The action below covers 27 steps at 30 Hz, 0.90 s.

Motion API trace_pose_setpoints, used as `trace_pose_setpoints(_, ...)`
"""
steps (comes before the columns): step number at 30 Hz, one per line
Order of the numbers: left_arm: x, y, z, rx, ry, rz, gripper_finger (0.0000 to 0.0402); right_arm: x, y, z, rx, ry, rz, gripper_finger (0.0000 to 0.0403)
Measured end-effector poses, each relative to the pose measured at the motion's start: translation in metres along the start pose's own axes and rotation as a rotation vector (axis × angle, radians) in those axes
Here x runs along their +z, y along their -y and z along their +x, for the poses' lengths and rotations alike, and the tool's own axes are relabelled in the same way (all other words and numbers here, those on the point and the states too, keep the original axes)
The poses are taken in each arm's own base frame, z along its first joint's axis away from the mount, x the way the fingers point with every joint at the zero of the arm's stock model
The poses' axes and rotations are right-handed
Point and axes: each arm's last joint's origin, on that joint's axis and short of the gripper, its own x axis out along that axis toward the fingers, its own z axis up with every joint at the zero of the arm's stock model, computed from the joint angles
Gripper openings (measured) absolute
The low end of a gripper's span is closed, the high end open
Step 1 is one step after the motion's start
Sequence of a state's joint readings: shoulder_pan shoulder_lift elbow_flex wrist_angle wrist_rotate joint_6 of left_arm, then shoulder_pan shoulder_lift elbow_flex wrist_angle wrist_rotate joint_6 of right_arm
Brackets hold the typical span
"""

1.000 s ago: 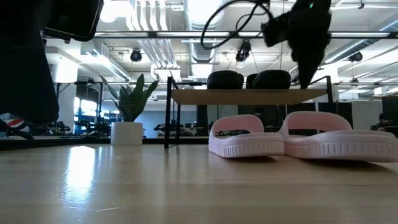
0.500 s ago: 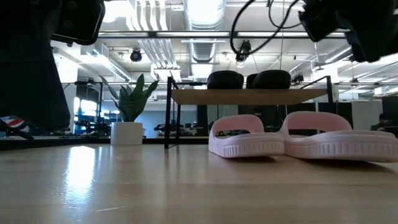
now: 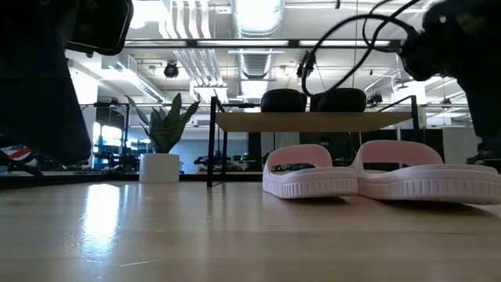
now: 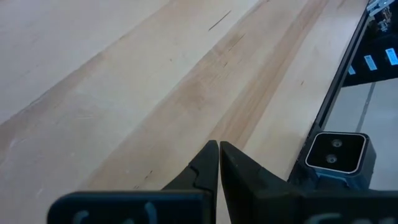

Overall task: Pick and place slides into the shelf
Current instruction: Adjust the pair of pink slippers under the shelf

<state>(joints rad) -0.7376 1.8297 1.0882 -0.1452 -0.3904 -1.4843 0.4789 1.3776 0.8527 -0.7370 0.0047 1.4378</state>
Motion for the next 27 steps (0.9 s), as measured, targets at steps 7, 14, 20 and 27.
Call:
trace_pose_setpoints(7, 0.000, 0.000, 0.000, 0.001, -0.001, 0.005, 0.0002, 0.002, 0.009, 0.016, -0.168, 0.036, -0.031, 0.0009)
trace_pose_setpoints(14, 0.000, -0.001, 0.000, 0.005, -0.001, 0.006, 0.0002, 0.021, 0.003, 0.032, -0.149, 0.085, -0.057, 0.0009)
trace_pose_setpoints(20, 0.000, 0.000, 0.000, -0.001, -0.004, -0.001, 0.0002, 0.034, 0.007, 0.034, -0.182, 0.122, -0.052, 0.0009)
trace_pose_setpoints(27, 0.000, 0.000, 0.000, -0.001, -0.002, -0.002, 0.0002, 0.047, 0.009, 0.032, -0.197, 0.227, -0.035, 0.0009)
